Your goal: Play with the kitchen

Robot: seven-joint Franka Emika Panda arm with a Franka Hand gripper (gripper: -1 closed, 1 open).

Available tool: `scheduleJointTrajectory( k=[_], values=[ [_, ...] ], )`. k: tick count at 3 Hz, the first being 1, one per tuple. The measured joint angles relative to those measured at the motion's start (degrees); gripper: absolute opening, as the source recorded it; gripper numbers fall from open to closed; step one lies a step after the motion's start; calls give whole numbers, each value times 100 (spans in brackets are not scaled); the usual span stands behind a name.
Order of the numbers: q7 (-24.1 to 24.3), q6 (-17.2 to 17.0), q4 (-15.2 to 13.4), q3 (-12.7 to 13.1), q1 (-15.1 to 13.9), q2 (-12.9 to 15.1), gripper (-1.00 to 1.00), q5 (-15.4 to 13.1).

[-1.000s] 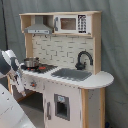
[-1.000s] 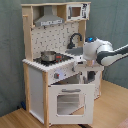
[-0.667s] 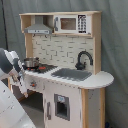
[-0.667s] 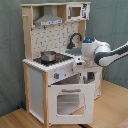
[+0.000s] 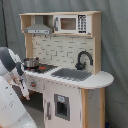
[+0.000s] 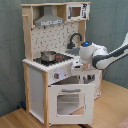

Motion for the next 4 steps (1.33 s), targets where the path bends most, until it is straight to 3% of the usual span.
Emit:
scheduleJointTrajectory(
  k=[1,3,4],
  values=[
    [-15,12,0,43,-53,1,-100,0],
    [-409,275,-34,733,-837,11,-100,3],
    [-539,452,-37,1195,-1267,38,-100,5]
  ],
)
